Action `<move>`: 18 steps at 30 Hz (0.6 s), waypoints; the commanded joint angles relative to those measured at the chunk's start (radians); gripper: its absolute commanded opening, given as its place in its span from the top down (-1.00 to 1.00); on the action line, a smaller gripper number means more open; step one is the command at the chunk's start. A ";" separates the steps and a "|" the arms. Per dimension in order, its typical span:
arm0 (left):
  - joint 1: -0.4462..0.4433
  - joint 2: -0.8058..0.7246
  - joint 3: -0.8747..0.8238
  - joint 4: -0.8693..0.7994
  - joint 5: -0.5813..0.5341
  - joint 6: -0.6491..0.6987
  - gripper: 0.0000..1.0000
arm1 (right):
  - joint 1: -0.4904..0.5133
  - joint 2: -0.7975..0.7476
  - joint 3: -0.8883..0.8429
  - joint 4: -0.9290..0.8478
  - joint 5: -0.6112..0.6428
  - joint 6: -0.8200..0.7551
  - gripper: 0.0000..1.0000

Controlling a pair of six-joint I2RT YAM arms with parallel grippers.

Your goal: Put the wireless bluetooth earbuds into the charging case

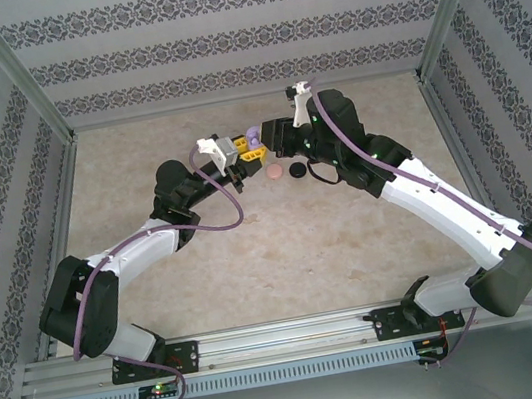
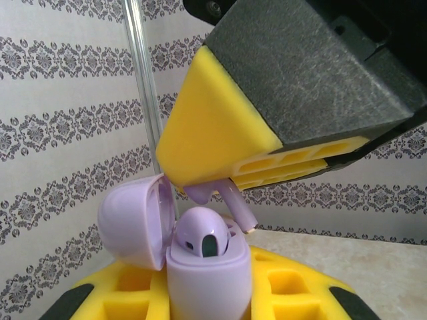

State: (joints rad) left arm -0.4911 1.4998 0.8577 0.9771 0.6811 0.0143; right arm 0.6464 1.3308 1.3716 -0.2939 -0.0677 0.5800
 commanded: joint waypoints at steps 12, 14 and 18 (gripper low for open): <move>-0.013 0.006 0.035 0.037 0.029 -0.014 1.00 | 0.013 -0.067 0.003 0.061 0.038 0.027 0.57; -0.014 0.008 0.036 0.037 0.029 -0.014 1.00 | 0.017 -0.060 -0.005 0.081 0.040 0.030 0.58; -0.016 0.010 0.039 0.037 0.029 -0.014 1.00 | 0.028 -0.044 -0.021 0.123 0.046 0.036 0.58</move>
State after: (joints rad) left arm -0.4976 1.5002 0.8589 0.9771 0.6849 0.0143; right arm 0.6594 1.2747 1.3685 -0.2352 -0.0422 0.6022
